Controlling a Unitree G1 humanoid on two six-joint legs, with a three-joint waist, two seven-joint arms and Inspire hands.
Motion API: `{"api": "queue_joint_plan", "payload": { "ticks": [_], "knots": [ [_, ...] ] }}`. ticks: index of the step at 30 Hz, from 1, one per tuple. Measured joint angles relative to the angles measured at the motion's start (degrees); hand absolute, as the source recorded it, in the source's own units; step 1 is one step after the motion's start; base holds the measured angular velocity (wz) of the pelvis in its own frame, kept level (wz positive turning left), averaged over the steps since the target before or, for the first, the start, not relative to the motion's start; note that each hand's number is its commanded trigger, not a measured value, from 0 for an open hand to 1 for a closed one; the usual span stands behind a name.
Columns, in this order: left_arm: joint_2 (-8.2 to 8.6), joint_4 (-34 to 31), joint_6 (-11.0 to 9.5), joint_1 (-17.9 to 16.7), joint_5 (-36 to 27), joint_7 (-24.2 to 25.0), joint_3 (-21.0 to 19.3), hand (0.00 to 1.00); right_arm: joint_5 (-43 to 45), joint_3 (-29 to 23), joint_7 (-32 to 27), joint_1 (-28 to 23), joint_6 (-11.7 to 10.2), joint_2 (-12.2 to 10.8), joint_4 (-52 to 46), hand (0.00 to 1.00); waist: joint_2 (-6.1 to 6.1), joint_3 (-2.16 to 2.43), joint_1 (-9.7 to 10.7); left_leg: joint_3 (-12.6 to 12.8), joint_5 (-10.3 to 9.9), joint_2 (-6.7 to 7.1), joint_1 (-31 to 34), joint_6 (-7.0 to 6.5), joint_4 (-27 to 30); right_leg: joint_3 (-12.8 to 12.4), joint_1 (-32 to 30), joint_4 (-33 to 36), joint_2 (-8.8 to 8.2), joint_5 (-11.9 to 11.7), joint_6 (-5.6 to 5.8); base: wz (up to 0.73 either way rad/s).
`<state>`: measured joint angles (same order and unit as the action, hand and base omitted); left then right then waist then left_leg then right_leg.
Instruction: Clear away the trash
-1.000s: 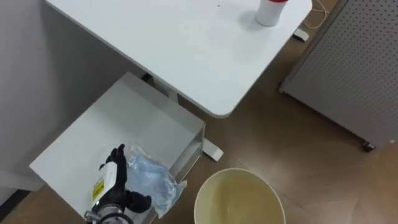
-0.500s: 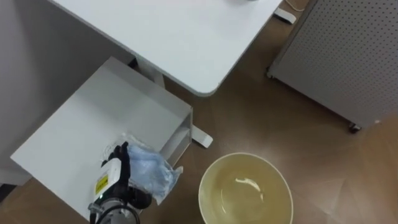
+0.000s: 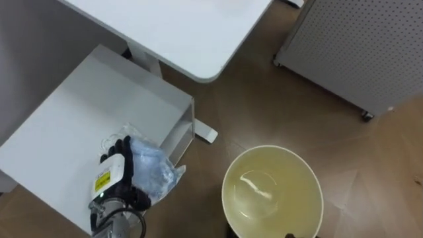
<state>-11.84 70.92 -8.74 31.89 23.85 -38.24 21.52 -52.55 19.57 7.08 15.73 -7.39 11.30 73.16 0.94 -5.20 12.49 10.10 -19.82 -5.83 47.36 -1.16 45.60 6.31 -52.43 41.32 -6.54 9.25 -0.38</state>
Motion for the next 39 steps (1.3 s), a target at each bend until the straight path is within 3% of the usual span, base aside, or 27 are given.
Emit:
{"api": "queue_joint_plan", "payload": {
  "ticks": [3, 9, 21, 29, 35, 39],
  "knots": [
    [-1.79, 0.05, -0.04, 1.27, 0.95, -1.2, 0.19, 1.0, -1.82, 0.06, 0.22, -0.01, 0.29, 0.19, -0.19, 1.0, -0.02, 0.01, -0.17, -0.07, -0.95, -0.5, 1.18, -0.07, 2.39, -0.19, -1.11, 2.08, 0.13, 0.6, -0.1, -0.03],
    [-1.74, 0.28, 1.3, 2.25, 1.98, -1.52, 1.77, 1.0, -5.87, 1.13, 1.32, -0.03, 1.28, 0.54, -0.29, 1.0, -0.01, 0.02, 0.56, -0.2, -1.73, -0.58, 2.18, -0.27, 4.94, -0.67, -2.08, 4.39, 0.08, 1.26, 0.08, -0.01],
    [-1.57, 2.07, 1.25, 1.78, 1.92, -1.43, 1.93, 1.0, -7.69, 1.75, 1.76, -0.11, 2.07, 0.6, -0.22, 1.0, -0.09, 0.07, 1.34, -0.02, -2.29, -0.81, 1.72, -0.4, 6.05, -0.55, -1.7, 5.24, -0.06, 1.43, 0.08, 0.0],
    [-1.58, 2.59, 1.13, -2.08, 1.09, -0.82, 1.02, 1.0, -7.39, 1.71, 1.39, -0.19, 2.26, 0.16, 0.56, 1.0, -0.15, 0.13, 0.86, 0.5, -2.35, -1.5, -2.24, -0.15, 4.19, -0.35, 2.11, 3.09, 0.63, 1.29, -0.14, -0.04],
    [1.24, 2.25, 1.09, -4.07, 1.62, 1.56, 1.25, 1.0, -5.3, 1.76, 1.21, -0.72, 0.21, -0.45, 1.85, 1.0, -0.04, 0.2, -1.0, 0.81, -2.04, -1.27, -5.84, -0.04, 1.37, -0.11, 5.74, 0.16, 0.69, 0.7, 0.11, -0.02],
    [5.21, 2.04, 0.02, -4.33, 1.99, 2.51, 2.37, 1.0, -5.09, 3.4, 1.32, -0.84, -1.88, -1.89, 2.52, 1.0, 0.01, 0.28, -1.55, 0.84, -1.64, -0.93, -8.73, -0.07, -1.3, 0.36, 8.81, -2.12, 0.64, 0.54, 0.41, 0.03]
  ]
}}
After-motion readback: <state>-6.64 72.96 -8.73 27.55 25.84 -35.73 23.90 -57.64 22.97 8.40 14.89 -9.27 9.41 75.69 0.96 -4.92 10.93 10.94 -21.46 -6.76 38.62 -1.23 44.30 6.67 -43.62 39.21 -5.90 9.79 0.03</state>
